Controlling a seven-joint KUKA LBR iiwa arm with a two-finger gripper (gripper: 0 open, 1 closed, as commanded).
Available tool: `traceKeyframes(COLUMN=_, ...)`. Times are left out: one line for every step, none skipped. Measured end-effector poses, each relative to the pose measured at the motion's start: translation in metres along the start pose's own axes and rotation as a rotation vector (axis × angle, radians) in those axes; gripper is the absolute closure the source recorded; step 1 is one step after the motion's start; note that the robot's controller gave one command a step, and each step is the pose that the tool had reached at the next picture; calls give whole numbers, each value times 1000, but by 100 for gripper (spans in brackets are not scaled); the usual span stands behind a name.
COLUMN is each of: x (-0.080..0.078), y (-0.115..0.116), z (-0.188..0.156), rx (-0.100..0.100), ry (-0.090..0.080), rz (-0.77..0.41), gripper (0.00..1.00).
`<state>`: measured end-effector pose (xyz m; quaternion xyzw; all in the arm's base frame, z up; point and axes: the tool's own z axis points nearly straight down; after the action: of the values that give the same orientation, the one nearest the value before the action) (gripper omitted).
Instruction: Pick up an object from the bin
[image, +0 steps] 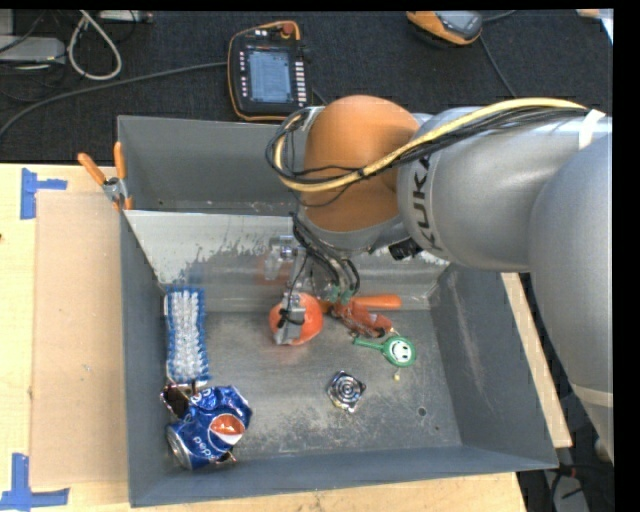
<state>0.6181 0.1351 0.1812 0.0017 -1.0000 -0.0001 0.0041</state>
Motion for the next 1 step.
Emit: traceKeyframes(x=-2, y=-1, z=-4, rx=-1, ry=-7, rz=4, gripper=0)
